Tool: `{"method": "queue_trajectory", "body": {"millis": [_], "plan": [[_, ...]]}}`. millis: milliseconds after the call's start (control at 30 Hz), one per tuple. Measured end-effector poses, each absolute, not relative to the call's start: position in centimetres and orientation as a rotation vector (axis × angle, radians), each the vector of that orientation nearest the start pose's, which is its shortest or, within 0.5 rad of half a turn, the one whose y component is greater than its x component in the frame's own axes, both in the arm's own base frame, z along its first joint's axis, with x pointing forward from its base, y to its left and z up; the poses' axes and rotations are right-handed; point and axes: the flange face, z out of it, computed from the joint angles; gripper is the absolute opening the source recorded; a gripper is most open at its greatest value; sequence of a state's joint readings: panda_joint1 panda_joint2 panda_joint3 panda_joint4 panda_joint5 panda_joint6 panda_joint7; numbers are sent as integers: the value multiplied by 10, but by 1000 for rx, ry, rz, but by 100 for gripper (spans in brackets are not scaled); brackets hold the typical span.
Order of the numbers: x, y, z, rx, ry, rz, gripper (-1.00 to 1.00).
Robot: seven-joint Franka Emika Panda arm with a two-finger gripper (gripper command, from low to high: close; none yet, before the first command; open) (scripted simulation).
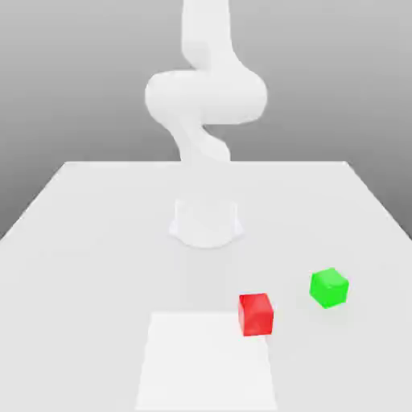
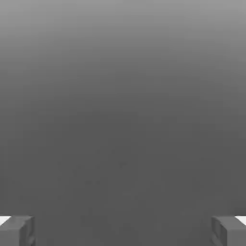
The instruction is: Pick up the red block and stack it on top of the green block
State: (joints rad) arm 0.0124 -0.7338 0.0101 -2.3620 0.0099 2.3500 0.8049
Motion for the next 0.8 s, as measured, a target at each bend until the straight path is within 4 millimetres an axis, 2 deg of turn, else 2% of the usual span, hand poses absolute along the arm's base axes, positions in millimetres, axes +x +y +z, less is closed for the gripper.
{"method": "queue_trajectory", "body": {"millis": [133,200,300,433,567,633,800], "plan": [[410,30,562,-2599,1042,-742,0],[419,40,512,-2650,1044,-649,0],[420,55,437,-2725,1045,-505,0],[399,72,336,-2828,1044,-300,0],[352,83,233,-2937,1038,-71,0],[340,85,199,-2960,1036,-19,0],[335,86,151,-2966,1034,0,0]]}}
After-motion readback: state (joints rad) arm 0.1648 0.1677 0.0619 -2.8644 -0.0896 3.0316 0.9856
